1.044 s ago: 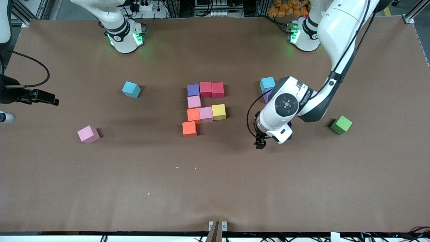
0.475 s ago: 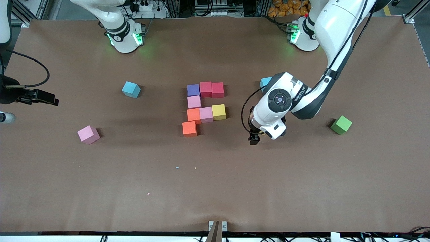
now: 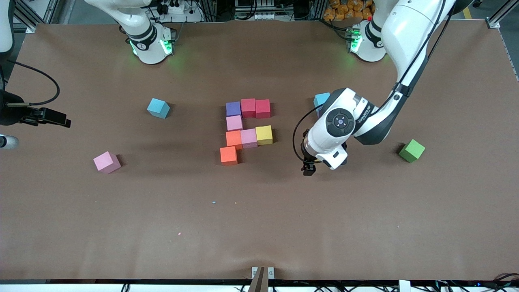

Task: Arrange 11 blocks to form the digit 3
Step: 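Move the left gripper over the second yellow cube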

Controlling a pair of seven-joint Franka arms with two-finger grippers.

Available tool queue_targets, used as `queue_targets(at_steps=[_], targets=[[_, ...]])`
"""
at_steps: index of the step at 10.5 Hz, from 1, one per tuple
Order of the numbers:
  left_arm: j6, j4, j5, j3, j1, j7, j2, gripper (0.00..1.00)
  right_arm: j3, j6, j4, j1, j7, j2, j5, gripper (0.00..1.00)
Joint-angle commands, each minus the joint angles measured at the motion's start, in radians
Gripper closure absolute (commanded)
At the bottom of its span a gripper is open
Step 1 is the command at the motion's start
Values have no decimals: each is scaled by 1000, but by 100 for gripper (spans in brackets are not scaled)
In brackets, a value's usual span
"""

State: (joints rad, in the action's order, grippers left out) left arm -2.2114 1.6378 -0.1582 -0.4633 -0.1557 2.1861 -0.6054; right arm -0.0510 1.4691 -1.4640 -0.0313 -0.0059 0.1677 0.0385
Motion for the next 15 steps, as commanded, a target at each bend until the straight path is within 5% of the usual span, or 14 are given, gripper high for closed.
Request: queue_targets(at_steps=[1,15], targets=[[18,-16,3,0,1,0,6,0,5,-10,10,-13,-5,4,17,0],[18,-18,5,8,8,-5,4,0,5,-12,7,-24,-5,19,12,0]])
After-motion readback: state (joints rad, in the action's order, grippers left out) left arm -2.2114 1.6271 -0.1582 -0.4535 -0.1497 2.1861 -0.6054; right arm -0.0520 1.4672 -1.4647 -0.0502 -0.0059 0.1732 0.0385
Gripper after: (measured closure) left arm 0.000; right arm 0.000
